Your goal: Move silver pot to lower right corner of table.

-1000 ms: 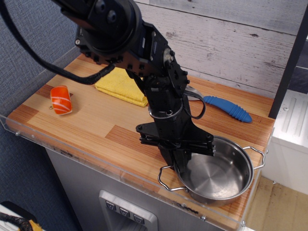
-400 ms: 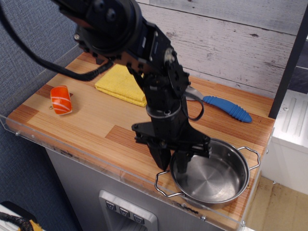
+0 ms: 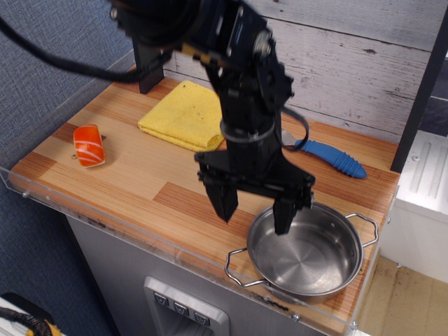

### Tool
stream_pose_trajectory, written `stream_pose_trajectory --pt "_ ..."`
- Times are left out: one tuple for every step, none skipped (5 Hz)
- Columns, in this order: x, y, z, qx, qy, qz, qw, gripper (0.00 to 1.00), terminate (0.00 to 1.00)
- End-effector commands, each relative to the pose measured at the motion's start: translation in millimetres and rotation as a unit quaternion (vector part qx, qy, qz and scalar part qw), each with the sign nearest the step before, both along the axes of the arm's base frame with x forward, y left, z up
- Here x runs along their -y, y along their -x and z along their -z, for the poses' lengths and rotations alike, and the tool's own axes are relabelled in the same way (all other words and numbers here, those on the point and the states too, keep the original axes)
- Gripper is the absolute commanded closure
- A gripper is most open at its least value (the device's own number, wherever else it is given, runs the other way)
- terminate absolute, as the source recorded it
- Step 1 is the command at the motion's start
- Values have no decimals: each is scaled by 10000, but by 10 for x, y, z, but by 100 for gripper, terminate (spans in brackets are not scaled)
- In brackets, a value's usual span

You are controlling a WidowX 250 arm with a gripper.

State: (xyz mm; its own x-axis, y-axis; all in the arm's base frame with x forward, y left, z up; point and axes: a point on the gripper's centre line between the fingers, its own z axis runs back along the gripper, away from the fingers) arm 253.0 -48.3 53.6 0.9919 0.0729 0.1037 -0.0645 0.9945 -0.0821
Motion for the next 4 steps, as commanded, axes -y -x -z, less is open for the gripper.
stream_pose_trajectory --pt "8 -109 -395 -46 -491 533 9974 0 0" --pt "-188 -145 -478 37 -608 640 9961 0 0" --pt "-442 -34 -498 -175 -724 322 9967 0 0" --pt "-662 213 -531 -228 -726 -21 9971 0 0"
